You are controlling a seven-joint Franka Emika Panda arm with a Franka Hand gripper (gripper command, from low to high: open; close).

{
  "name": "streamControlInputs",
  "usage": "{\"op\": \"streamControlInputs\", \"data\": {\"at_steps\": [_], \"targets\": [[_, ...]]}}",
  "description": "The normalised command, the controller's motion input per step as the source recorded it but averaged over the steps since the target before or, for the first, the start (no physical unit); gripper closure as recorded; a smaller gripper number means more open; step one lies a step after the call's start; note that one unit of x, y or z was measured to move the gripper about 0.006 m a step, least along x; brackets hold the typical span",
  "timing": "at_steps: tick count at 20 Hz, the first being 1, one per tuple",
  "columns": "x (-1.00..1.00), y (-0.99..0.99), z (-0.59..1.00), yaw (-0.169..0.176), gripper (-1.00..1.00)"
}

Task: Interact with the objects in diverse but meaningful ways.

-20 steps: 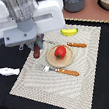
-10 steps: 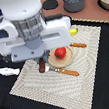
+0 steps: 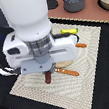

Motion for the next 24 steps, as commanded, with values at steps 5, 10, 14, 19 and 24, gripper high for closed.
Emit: {"op": "streamControlInputs", "data": {"at_steps": [5, 10, 14, 19, 24], "targets": [[0.45, -0.46, -0.12, 0.0, 1.0], [0.39, -0.53, 0.25, 0.0, -1.0], [0.38, -0.53, 0.45, 0.0, -1.0], [0.37, -0.4, 0.19, 0.0, -1.0], [0.25, -0.2, 0.29, 0.0, -1.0]]}}
